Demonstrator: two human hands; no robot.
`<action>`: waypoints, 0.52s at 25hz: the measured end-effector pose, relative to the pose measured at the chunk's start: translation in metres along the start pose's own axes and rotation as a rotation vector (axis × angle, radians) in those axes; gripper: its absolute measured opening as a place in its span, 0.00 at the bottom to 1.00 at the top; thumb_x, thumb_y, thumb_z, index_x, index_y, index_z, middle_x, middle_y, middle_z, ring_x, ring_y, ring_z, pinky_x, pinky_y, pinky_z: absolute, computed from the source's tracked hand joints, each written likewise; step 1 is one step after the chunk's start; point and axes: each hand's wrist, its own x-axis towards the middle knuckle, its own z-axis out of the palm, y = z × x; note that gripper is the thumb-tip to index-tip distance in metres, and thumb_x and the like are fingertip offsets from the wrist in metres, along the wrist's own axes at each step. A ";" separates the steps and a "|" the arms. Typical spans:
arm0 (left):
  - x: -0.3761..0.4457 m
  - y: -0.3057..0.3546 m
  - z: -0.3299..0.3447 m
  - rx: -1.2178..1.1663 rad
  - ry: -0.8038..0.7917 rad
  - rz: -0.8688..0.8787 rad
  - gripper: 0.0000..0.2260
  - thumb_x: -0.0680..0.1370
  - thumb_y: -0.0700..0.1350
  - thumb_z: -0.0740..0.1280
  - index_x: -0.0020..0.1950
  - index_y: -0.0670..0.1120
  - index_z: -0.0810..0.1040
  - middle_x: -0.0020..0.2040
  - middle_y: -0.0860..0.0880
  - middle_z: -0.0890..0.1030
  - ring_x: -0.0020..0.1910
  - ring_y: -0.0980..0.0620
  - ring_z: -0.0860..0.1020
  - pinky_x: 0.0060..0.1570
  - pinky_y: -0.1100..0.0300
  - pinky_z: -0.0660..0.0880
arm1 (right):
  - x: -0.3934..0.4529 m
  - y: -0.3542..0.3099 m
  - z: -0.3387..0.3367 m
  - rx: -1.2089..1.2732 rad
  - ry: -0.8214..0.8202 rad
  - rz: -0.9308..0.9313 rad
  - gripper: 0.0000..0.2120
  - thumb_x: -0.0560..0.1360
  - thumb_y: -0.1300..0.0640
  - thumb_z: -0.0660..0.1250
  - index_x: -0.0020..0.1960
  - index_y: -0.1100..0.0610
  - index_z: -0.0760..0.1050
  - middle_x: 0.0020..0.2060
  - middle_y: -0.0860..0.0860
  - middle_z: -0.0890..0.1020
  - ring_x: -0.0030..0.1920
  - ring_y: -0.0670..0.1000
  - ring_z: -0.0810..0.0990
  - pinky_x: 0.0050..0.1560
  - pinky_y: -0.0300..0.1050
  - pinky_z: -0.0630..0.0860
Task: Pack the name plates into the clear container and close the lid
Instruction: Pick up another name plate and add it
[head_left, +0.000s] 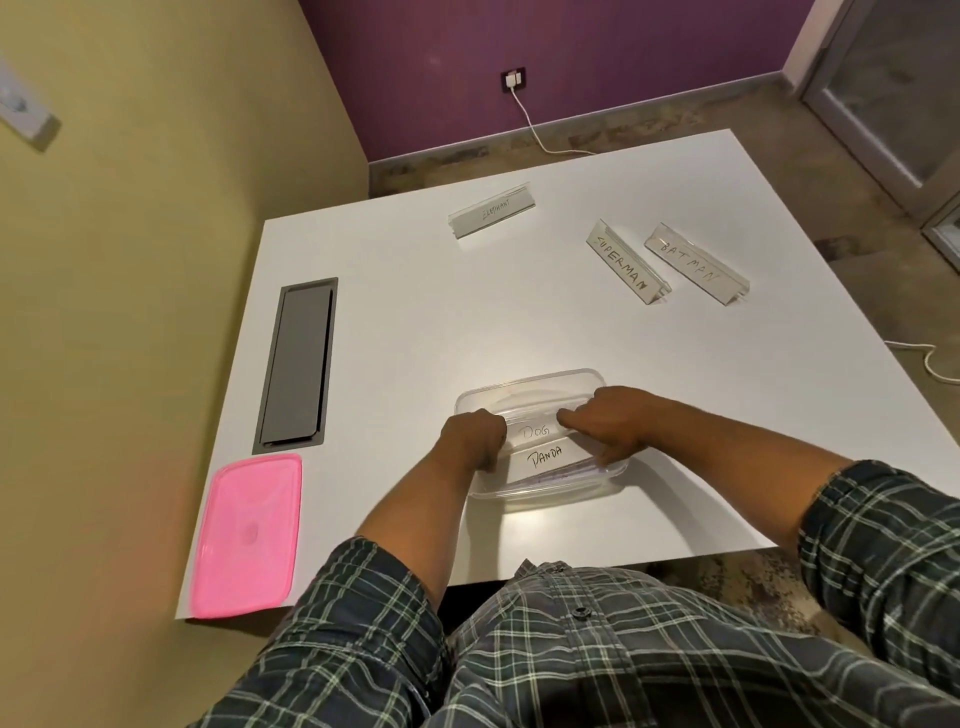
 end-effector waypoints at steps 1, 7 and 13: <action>0.001 0.001 0.002 0.039 0.023 0.014 0.13 0.72 0.43 0.72 0.57 0.47 0.81 0.56 0.46 0.81 0.53 0.44 0.82 0.43 0.55 0.74 | 0.001 -0.003 0.000 0.009 -0.050 0.001 0.31 0.69 0.43 0.72 0.63 0.54 0.61 0.49 0.55 0.82 0.46 0.60 0.81 0.43 0.48 0.73; 0.002 0.005 0.005 0.147 0.062 0.043 0.14 0.73 0.42 0.71 0.58 0.46 0.80 0.57 0.44 0.81 0.52 0.42 0.83 0.44 0.55 0.76 | 0.004 -0.007 0.003 0.080 -0.213 0.005 0.29 0.74 0.49 0.70 0.67 0.55 0.60 0.52 0.60 0.81 0.49 0.61 0.81 0.44 0.50 0.75; 0.004 0.005 0.005 0.160 0.043 0.073 0.14 0.72 0.42 0.72 0.57 0.45 0.80 0.56 0.44 0.82 0.52 0.42 0.83 0.45 0.55 0.77 | 0.009 -0.011 0.005 0.015 -0.212 0.008 0.27 0.74 0.50 0.69 0.68 0.56 0.63 0.52 0.60 0.80 0.49 0.61 0.81 0.43 0.49 0.72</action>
